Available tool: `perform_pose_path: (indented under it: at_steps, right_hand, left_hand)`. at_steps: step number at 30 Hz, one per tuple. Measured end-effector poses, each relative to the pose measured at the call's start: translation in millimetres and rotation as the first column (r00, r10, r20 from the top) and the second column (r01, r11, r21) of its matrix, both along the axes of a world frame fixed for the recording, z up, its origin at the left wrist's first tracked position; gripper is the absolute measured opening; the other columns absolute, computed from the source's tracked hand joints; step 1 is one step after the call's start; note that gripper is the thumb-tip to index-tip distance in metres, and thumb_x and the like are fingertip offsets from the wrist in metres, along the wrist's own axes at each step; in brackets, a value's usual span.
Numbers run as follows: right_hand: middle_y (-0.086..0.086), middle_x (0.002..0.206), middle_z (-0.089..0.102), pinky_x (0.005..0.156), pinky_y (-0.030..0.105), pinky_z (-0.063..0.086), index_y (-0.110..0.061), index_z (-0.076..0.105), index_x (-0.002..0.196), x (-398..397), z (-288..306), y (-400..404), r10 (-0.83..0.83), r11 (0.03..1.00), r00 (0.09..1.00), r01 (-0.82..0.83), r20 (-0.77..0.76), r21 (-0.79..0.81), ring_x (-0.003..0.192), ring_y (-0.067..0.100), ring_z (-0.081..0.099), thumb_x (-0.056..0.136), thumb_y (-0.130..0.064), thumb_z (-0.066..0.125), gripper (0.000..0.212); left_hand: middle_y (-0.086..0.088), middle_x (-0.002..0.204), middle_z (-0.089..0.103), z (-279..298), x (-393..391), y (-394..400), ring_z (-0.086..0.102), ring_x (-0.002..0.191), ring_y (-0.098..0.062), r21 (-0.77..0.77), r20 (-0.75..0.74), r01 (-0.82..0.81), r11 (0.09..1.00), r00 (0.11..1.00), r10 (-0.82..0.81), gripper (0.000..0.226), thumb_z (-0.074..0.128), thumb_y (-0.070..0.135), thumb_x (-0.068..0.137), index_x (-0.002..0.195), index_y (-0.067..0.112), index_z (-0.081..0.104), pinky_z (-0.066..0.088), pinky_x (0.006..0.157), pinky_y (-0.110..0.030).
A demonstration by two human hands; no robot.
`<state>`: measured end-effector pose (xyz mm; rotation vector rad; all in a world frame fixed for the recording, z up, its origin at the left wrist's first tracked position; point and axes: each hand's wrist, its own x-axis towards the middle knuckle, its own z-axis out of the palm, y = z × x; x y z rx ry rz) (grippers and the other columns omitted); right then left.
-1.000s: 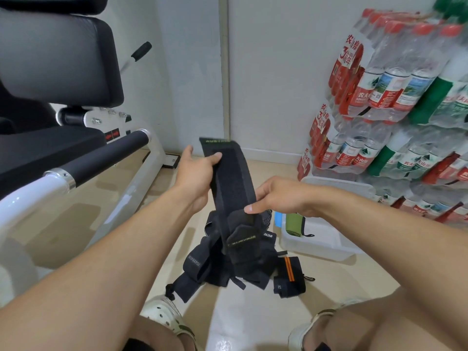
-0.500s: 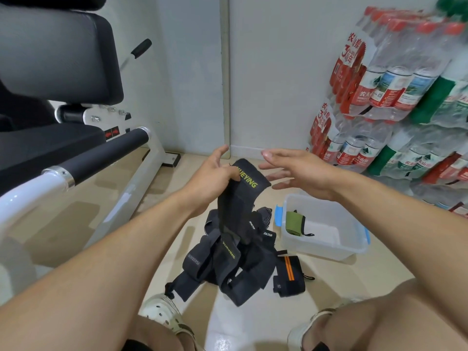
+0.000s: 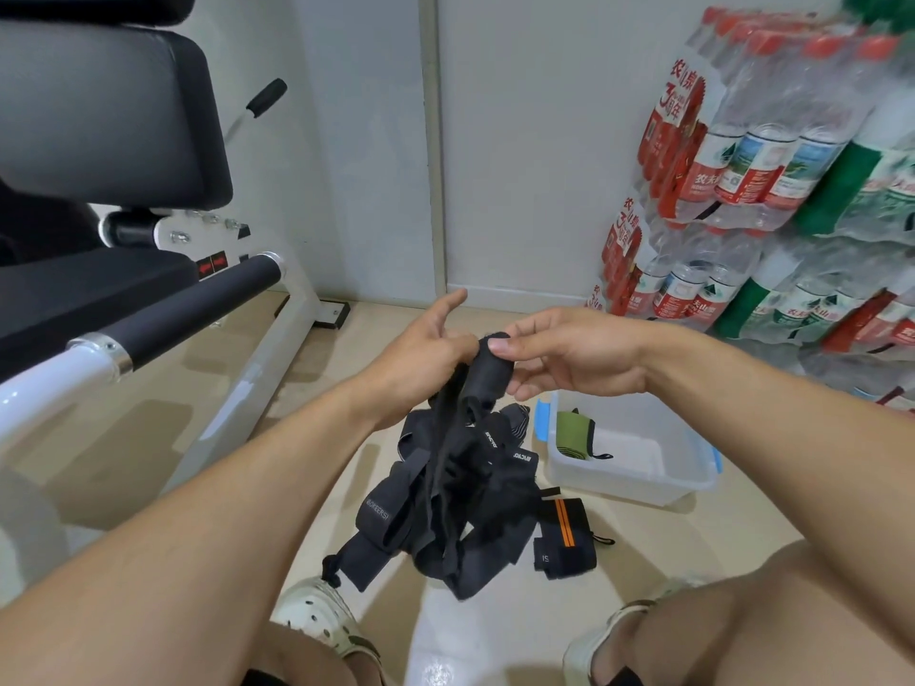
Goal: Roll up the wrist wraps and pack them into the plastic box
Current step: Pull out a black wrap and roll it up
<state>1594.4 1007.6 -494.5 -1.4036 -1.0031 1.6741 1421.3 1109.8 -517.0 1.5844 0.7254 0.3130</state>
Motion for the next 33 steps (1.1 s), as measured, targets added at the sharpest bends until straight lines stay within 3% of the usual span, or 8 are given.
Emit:
perform_pose_path:
  at_steps: [2, 5, 10, 12, 14, 17, 24, 33]
  right_hand:
    - [0.007, 0.094, 0.073, 0.073, 0.021, 0.059, -0.001, 0.067, 0.113, -0.2, 1.1, 0.9, -0.071, 0.997, 0.997, 0.072, -0.022, 0.023, 0.072, 0.013, 0.067, 0.084, -0.026, 0.072, 0.039]
    - [0.009, 0.101, 0.074, 0.075, 0.02, 0.06, 0.005, 0.066, 0.122, -1.4, 0.3, 4.7, -0.276, 0.957, 0.959, 0.281, -0.071, 0.073, 0.075, 0.013, 0.068, 0.088, -0.024, 0.073, 0.046]
    - [0.017, 0.108, 0.072, 0.085, 0.024, 0.061, 0.009, 0.067, 0.118, -5.3, -0.1, 8.9, -0.473, 0.862, 0.862, 0.496, -0.185, 0.106, 0.096, 0.023, 0.069, 0.091, -0.017, 0.072, 0.039]
    - [0.016, 0.106, 0.073, 0.081, 0.024, 0.062, 0.004, 0.07, 0.111, -7.9, 0.8, 7.8, -0.472, 0.86, 0.87, 0.49, -0.145, 0.144, 0.094, 0.022, 0.071, 0.088, -0.014, 0.075, 0.03]
    - [0.009, 0.096, 0.074, 0.072, 0.023, 0.06, -0.005, 0.071, 0.103, -7.7, 1.0, 6.3, -0.5, 0.845, 0.861, 0.459, 0.098, 0.276, 0.082, 0.015, 0.071, 0.083, -0.015, 0.082, 0.025]
    - [-0.004, 0.096, 0.069, 0.071, 0.021, 0.054, -0.017, 0.065, 0.105, -5.1, 3.2, 5.1, -0.587, 0.791, 0.683, 0.369, 0.435, 0.488, 0.076, 0.005, 0.062, 0.072, -0.029, 0.092, 0.044]
    - [-0.001, 0.101, 0.076, 0.092, 0.051, 0.056, -0.039, 0.073, 0.106, 3.8, -6.9, 2.0, -0.42, 0.846, 0.745, 0.115, 0.518, 0.521, 0.095, 0.034, 0.068, 0.074, -0.029, 0.091, 0.039]
    - [0.004, 0.102, 0.073, 0.074, 0.054, 0.062, -0.03, 0.075, 0.107, -2.3, -11.6, 4.9, -0.511, 0.773, 0.757, 0.198, 0.407, 0.603, 0.084, 0.046, 0.069, 0.087, -0.012, 0.081, 0.027]
  left_hand:
    - [0.0, 0.094, 0.073, -0.1, 0.0, 1.2, 0.068, 0.092, -0.018, 0.019, 0.063, -0.068, 0.997, 0.996, 0.067, 0.081, 0.066, 0.015, 0.084, 0.156, 0.022, 0.03, 0.054, 0.097, -0.041]
    - [-0.003, 0.118, 0.074, 6.6, -2.9, 3.1, 0.071, 0.109, -0.016, -0.092, 0.162, -0.141, 0.986, 0.975, 0.154, 0.042, 0.066, 0.021, 0.097, 0.137, 0.018, 0.053, 0.054, 0.086, -0.03]
    - [0.005, 0.101, 0.077, 4.1, -4.9, -4.2, 0.072, 0.099, -0.007, 0.005, 0.2, -0.081, 0.997, 0.977, 0.078, 0.026, 0.074, 0.018, 0.09, 0.116, 0.016, 0.071, 0.053, 0.08, -0.016]
    - [0.007, 0.095, 0.078, 2.7, -3.8, -4.5, 0.072, 0.092, -0.003, 0.05, 0.206, -0.121, 0.991, 0.972, 0.108, 0.023, 0.073, 0.013, 0.092, 0.114, 0.015, 0.072, 0.051, 0.074, -0.011]
    - [0.01, 0.09, 0.078, 4.3, -3.7, -3.6, 0.072, 0.086, 0.001, 0.039, 0.216, -0.125, 0.991, 0.97, 0.114, 0.021, 0.069, 0.01, 0.094, 0.115, 0.012, 0.071, 0.051, 0.069, -0.01]
    - [0.01, 0.088, 0.077, 7.0, -4.3, -3.2, 0.071, 0.081, 0.003, 0.014, 0.21, -0.105, 0.994, 0.973, 0.1, 0.021, 0.067, 0.01, 0.096, 0.117, 0.008, 0.071, 0.05, 0.064, -0.008]
    - [-0.005, 0.107, 0.078, 8.0, -4.7, -5.1, 0.074, 0.095, -0.014, -0.085, 0.229, -0.029, 0.996, 0.972, 0.048, 0.022, 0.065, 0.017, 0.098, 0.119, 0.015, 0.07, 0.056, 0.071, -0.021]
    - [-0.004, 0.11, 0.077, 11.0, 1.4, -9.1, 0.073, 0.1, -0.016, -0.202, 0.178, -0.022, 0.979, 0.982, 0.058, 0.039, 0.052, 0.048, 0.101, 0.121, 0.02, 0.072, 0.06, 0.088, -0.035]
